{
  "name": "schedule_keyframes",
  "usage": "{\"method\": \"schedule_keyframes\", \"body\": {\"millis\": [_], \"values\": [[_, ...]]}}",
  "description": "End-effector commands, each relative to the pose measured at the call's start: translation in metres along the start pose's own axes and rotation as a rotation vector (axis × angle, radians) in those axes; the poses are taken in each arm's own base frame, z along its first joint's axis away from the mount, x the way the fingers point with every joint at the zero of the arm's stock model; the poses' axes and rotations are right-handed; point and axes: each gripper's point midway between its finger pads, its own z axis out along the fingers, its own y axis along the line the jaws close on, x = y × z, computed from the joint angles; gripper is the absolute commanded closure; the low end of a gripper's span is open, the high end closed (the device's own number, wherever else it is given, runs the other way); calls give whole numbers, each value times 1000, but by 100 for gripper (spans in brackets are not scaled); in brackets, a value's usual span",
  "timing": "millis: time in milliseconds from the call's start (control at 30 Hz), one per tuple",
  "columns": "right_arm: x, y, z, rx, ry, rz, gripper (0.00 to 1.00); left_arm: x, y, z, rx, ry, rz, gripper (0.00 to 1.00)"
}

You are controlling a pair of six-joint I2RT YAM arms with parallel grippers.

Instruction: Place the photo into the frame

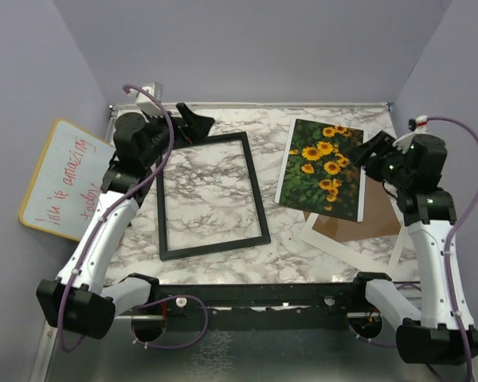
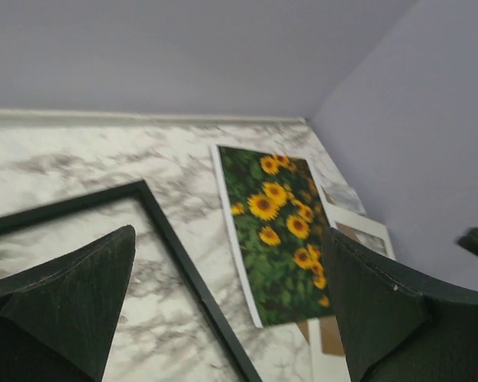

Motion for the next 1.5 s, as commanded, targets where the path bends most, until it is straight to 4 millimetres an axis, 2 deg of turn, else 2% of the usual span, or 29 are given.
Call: {"method": "schedule_keyframes", "body": {"millis": [0,100,233,333,433,567,667,767,900,1067,1133,1300,1467], "values": [[82,24,22,-270,287,243,42,60,-55,16,346,166,-195,1],[112,20,31,-322,356,369,44,104,-55,33,312,265,-256,4],[131,14,40,-326,392,425,47,152,-49,55,231,368,-322,9],[142,12,50,-322,442,448,54,186,-41,71,166,447,-367,14],[154,9,65,-293,476,469,62,213,-40,86,147,516,-395,21],[176,23,82,-286,534,459,68,245,-45,105,141,614,-410,35],[202,32,100,-252,603,434,72,268,-48,117,137,676,-413,46],[229,35,115,-218,663,411,75,283,-47,132,127,705,-409,51],[246,34,144,-213,679,378,77,298,-43,155,124,714,-381,53],[259,32,184,-146,689,285,77,320,-17,180,-2,731,-324,55],[272,23,193,-82,708,267,77,327,-1,187,-82,721,-299,55],[300,10,209,0,743,241,77,333,17,198,-168,693,-274,56],[330,-13,213,114,772,176,78,347,32,200,-225,713,-251,57]]}}
